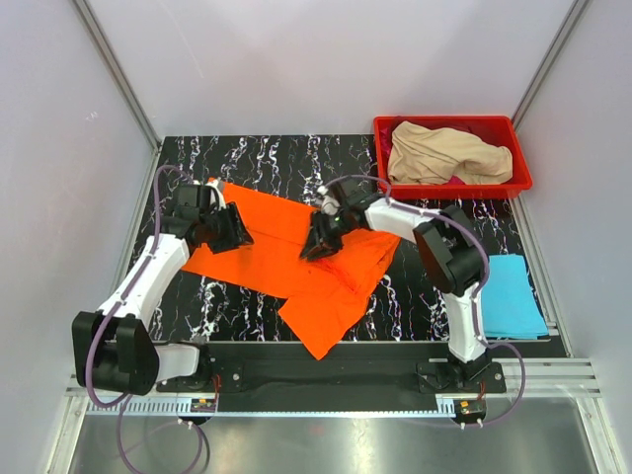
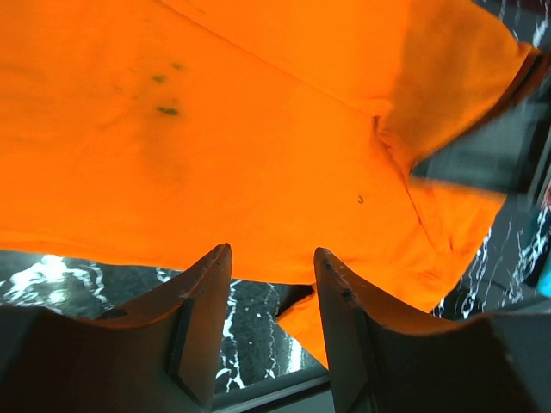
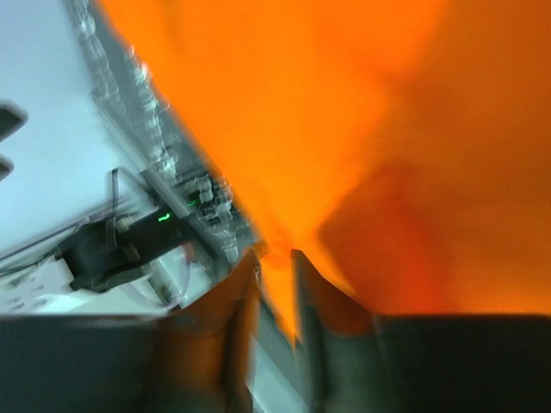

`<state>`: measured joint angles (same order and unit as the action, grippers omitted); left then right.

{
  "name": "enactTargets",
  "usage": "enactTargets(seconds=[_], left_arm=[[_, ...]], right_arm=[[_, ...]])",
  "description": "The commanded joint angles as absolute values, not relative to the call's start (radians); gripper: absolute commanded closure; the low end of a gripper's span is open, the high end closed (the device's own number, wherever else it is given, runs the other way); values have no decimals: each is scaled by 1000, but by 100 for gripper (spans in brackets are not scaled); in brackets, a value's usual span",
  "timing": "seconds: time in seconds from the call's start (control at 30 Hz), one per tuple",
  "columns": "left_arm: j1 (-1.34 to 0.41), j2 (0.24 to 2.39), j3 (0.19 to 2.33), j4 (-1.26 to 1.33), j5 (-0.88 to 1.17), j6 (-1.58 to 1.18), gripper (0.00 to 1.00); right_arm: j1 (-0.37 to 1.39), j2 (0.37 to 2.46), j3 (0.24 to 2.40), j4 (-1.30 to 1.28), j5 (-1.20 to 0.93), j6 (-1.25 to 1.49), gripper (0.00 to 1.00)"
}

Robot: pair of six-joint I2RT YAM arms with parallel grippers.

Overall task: Fold and stack the t-shirts
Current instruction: Fold the tshirt

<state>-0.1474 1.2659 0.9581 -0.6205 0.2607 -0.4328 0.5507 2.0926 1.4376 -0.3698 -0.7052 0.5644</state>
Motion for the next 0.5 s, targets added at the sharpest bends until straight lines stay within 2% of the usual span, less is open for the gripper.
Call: enactTargets(seconds=[0.0,0.03,0.13,0.23,0.37,0.47], left_arm=[[-109,1229,973,-627,219,-413,50],[-95,1233,973,-630,221,-408,50],[-92,1246,980,-624,227,-403,50],[-92,1269,986,-591,244,-417,51],[-89,1362,1046,-540,238,-411,51],[-81,1488,1168,-541,161,-356,45]], right_arm=[[650,2004,1445,-300,-847,691,58],[631,1946,1418,-348,-819,668,52],[553,1803,1268,-294,-792,668,50],[496,1760,1282,-476,-609,519,50],[405,1763,1310,-603,-329,505,47],[388,1756,1319,-641,-177,525,38]])
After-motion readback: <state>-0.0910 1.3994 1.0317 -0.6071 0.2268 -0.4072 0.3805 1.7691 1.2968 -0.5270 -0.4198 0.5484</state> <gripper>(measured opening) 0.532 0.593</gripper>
